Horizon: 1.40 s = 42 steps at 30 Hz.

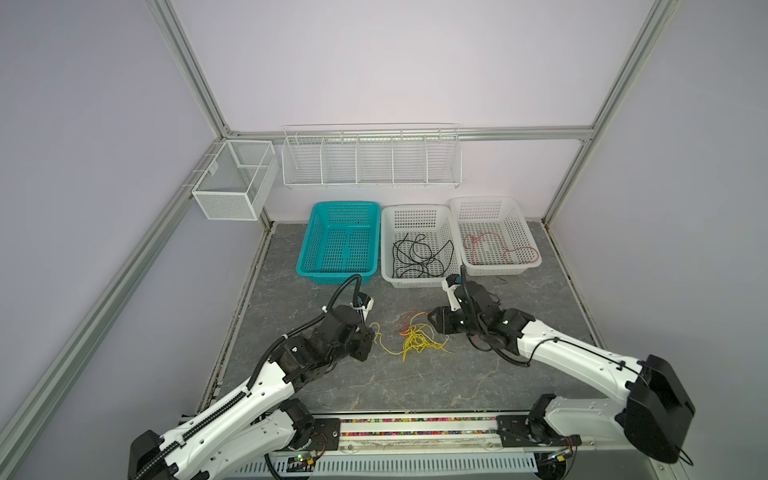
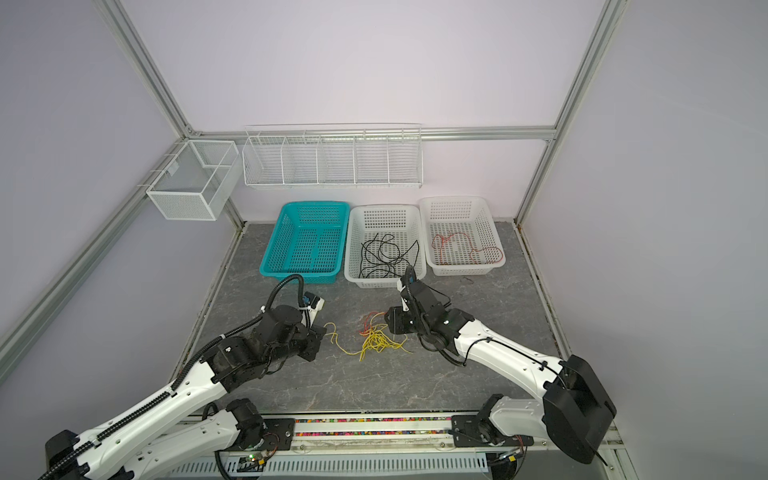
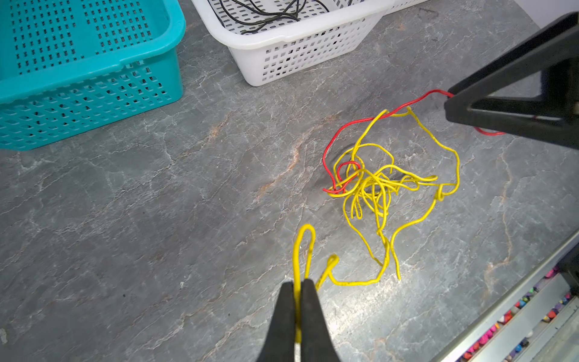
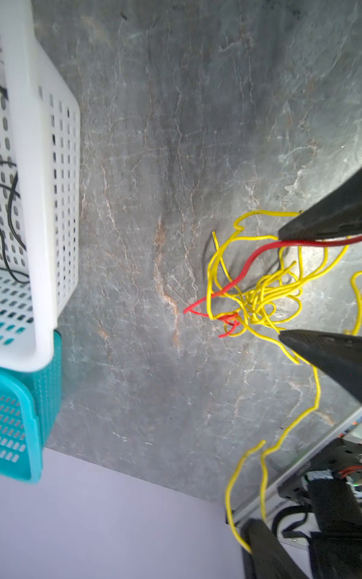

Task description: Untangle the cables

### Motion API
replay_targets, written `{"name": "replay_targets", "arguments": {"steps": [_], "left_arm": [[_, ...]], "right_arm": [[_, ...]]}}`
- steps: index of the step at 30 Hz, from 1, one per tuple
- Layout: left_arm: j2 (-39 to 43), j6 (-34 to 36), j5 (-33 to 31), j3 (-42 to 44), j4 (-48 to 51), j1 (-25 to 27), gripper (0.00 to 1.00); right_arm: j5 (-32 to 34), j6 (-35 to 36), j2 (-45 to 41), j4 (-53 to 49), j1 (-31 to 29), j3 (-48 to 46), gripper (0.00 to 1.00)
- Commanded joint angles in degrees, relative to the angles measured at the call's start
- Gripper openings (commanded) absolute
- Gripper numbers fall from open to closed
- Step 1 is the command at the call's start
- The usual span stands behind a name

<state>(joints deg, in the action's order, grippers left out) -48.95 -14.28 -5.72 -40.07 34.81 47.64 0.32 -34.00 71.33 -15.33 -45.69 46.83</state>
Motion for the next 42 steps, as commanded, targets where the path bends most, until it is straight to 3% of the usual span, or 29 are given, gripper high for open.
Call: {"name": "replay_targets", "arguments": {"steps": [1,6,8,13,17,20,27,33,40,42], "left_arm": [[0.3,0.9,1.1,0.5,-0.5,0.1,0.0],[0.3,0.9,0.9,0.5,-0.4,0.0,0.0],[0.3,0.9,0.8,0.5,-0.4,0.1,0.0],[-0.2,0.9,0.7,0.5,-0.2,0.1,0.0],[-0.4,0.9,0.7,0.5,-0.1,0.1,0.0],[-0.4,0.9,0.7,0.5,-0.1,0.1,0.0],[-0.8,0.9,0.7,0.5,-0.2,0.0,0.0],[-0.8,1.1,0.8,0.7,-0.4,0.1,0.0],[0.5,1.5,1.0,1.1,-0.9,0.1,0.0],[0.6,1.6,1.1,1.1,-1.0,0.1,0.0]], "right_arm": [[0.1,2.3,-1.8,-5.6,-2.7,1.4,0.51],[8.2,2.4,-5.0,-9.4,-6.7,-1.0,0.52],[10.7,2.4,-7.9,-11.0,-6.2,-1.7,0.59],[10.4,3.2,-13.4,-16.5,-5.2,0.3,0.7],[12.3,2.8,-15.0,-21.0,-5.3,1.6,0.7],[7.8,5.9,-14.9,-17.4,-5.9,-0.3,0.71],[1.6,7.1,-8.9,-9.4,-7.0,-3.4,0.68],[9.7,8.9,-0.3,-8.1,-6.0,0.4,0.69],[3.4,5.9,8.9,-3.0,-1.4,2.7,0.69],[5.2,7.4,10.2,-2.1,-0.7,3.1,0.68]]}}
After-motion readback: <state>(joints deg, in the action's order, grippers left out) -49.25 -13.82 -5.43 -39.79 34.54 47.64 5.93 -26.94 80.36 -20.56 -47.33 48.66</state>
